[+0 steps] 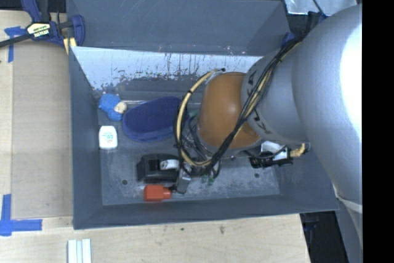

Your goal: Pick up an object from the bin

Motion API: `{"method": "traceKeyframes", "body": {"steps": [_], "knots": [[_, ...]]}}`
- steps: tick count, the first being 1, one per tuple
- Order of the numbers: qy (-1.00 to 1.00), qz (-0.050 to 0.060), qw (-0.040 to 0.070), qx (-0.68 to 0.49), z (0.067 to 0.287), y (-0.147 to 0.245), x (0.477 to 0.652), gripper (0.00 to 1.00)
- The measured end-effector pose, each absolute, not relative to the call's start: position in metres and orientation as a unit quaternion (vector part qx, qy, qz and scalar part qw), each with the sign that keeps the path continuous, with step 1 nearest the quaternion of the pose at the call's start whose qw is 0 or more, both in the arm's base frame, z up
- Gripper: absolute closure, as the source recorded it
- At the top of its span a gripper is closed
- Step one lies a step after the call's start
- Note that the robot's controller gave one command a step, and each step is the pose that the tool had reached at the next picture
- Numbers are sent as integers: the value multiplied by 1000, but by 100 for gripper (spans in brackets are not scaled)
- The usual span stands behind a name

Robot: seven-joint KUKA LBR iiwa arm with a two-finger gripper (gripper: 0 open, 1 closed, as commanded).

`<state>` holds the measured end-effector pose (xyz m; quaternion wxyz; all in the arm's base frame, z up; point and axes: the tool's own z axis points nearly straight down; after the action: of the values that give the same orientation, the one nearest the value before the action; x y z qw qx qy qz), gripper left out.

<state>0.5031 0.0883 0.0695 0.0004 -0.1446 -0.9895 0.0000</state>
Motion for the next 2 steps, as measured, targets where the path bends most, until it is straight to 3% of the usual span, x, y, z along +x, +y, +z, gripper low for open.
{"method": "traceKeyframes", "body": {"steps": [1,2], "knots": [[-998,0,-1,62,70,66,531,0],[-998,1,1,62,70,65,530,100]]}}
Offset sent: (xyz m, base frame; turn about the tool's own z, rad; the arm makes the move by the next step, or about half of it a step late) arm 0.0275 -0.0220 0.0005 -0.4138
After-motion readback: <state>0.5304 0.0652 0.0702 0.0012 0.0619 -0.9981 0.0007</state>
